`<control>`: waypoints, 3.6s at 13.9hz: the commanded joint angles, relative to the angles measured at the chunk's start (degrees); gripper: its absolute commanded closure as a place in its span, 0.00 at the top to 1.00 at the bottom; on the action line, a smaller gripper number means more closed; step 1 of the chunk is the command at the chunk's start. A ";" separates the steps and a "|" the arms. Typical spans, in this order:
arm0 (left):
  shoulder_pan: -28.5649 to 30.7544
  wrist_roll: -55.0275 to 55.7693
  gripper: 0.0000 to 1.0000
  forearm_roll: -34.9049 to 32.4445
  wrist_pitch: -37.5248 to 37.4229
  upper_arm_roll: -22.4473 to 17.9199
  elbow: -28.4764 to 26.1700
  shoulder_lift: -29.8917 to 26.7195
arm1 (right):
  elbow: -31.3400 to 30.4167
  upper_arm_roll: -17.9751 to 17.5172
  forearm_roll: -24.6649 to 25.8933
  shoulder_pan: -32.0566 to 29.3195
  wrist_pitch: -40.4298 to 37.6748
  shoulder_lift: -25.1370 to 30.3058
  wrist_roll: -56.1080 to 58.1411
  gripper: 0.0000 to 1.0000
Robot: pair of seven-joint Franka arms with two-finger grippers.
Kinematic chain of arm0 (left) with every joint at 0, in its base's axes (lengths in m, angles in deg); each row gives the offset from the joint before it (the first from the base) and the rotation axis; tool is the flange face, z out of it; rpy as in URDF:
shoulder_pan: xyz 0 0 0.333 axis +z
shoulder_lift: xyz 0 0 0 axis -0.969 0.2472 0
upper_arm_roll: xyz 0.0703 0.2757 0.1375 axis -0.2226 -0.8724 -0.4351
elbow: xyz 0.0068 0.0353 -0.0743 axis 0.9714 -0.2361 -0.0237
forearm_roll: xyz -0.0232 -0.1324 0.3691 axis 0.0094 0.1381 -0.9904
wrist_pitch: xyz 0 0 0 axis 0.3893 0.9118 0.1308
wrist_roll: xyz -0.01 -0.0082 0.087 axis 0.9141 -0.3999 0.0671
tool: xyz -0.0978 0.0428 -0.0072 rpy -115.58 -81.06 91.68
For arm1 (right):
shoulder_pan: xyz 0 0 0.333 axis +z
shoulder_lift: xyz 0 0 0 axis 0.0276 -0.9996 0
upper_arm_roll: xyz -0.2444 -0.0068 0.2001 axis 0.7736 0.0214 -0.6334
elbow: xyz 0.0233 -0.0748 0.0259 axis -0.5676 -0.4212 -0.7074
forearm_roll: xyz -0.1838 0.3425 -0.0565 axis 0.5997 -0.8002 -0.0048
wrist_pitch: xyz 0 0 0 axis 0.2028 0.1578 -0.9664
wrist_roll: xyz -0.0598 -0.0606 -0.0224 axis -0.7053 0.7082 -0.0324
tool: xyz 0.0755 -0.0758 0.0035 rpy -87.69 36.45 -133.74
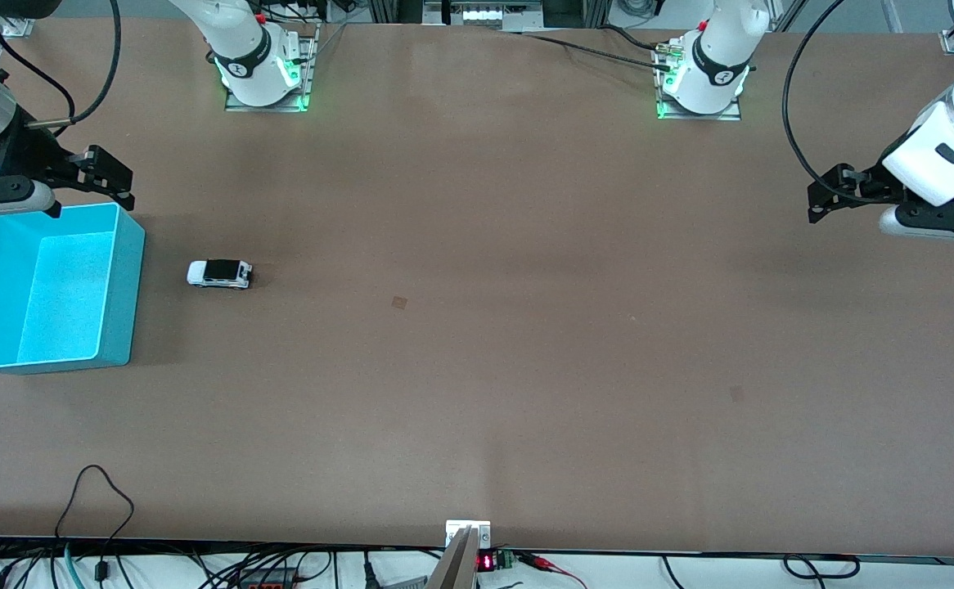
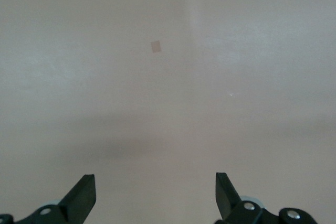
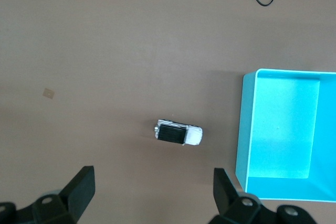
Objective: Wind and store white jeep toy
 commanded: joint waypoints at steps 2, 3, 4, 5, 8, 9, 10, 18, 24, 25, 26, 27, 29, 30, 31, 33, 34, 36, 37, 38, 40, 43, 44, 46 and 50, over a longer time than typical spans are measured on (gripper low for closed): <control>-2.31 0.53 1.00 1.05 0.86 -1.95 -2.06 -2.07 | 0.06 0.08 0.77 -0.11 -0.87 0.19 -0.81 1.00; -2.23 0.53 1.00 1.05 0.86 -1.95 -2.06 -1.99 | 0.06 0.08 0.77 -0.12 -0.87 -0.68 -0.29 1.00; -1.97 0.53 1.00 0.96 0.77 -1.95 -2.06 -1.99 | 0.06 0.08 0.77 0.06 -0.87 -1.47 0.06 1.00; -1.61 0.53 1.00 0.96 0.69 -1.86 -1.88 -1.64 | 0.06 0.08 0.77 0.15 -0.87 -1.65 0.07 1.00; -1.52 0.44 1.00 0.78 -0.37 -1.77 -1.18 -1.37 | -0.20 0.08 0.77 0.24 -0.96 -4.37 0.50 1.00; -1.52 0.44 1.00 0.78 -0.46 -1.77 -1.18 -1.37 | -0.12 0.08 0.77 -0.11 -1.66 -5.95 0.59 1.00; -1.52 0.44 1.00 0.78 -0.37 -1.77 -1.18 -1.29 | 0.06 0.16 0.68 -0.12 -3.23 -7.70 0.86 1.00; -1.52 0.35 1.00 0.70 -0.63 -1.51 -1.09 -1.28 | -7.13 0.34 0.94 0.32 -2.47 -9.74 23.68 1.00; -1.52 0.35 1.00 0.70 -0.72 -1.33 -1.09 -1.28 | -22.76 0.60 0.94 -0.99 16.75 -7.37 44.76 1.00; -1.52 0.44 1.00 0.70 -0.72 -1.33 -1.09 -1.28 | -25.84 0.60 0.94 -1.87 21.75 -7.28 49.94 1.00; -1.52 0.44 1.00 0.70 -0.72 -1.16 -1.09 -1.28 | -28.65 0.60 0.94 -2.92 26.94 -7.45 55.82 1.00; -1.52 0.44 1.00 0.70 -0.72 -1.16 -1.09 -1.37 | -31.46 0.60 0.86 -3.89 32.12 -7.80 61.88 1.00; -1.52 0.44 1.00 0.70 -0.81 -1.16 -1.09 -1.37 | -34.64 0.60 0.86 -4.42 38.30 -8.51 67.29 1.00; -1.52 0.44 1.00 0.70 -1.42 -1.16 -1.00 -1.37 | -35.35 0.60 0.86 -4.42 39.98 -9.21 68.17 1.00; -1.52 0.44 1.00 0.70 -1.51 -1.16 -1.00 -1.37 | -36.05 0.60 0.86 -4.42 42.35 -10.17 69.84 1.00; -1.52 0.44 1.00 0.70 -1.51 -1.16 -1.00 -1.37 | -37.63 0.60 0.86 -4.51 46.83 -12.46 73.53 1.00; -1.52 0.44 1.00 0.70 -1.51 -1.16 -1.00 -1.37 | -38.60 0.60 0.86 -4.60 49.81 -12.90 75.11 1.00; -1.52 -0.44 1.00 0.52 -1.43 -0.98 -1.00 -1.37 | -39.84 0.60 0.86 -5.12 54.48 -15.00 77.49 1.00; -1.61 -0.35 1.00 0.52 -1.51 -0.89 -1.00 -1.37 | -40.10 0.52 0.86 -5.39 55.63 -16.06 77.93 1.00; -1.52 -0.27 1.00 0.52 -1.43 -0.89 -1.00 -1.29 | -40.37 0.52 0.86 -5.65 57.38 -16.94 79.24 1.00; -1.52 0.08 1.00 0.61 -1.51 -0.89 -1.00 -1.37 | -40.89 0.52 0.86 -6.53 60.64 -18.35 81.45 1.00; -1.52 -0.44 1.00 0.61 -1.60 -0.89 -1.00 -1.37 | -41.25 0.52 0.86 -7.15 60.83 -19.41 81.80 0.87; -1.52 -0.44 1.00 0.52 -1.60 -0.98 -1.00 -1.37 | -41.33 0.52 0.86 -7.06 60.74 -19.41 81.89 0.63; -1.52 -0.35 1.00 0.61 -1.86 -0.98 -1.00 -1.37 | -41.34 0.52 0.86 -7.15 60.48 -19.67 81.81 0.18; -1.52 -0.35 1.00 0.52 -2.30 -0.98 -1.00 -1.37 | -41.16 0.43 0.86 -7.06 60.30 -19.24 81.54 0.00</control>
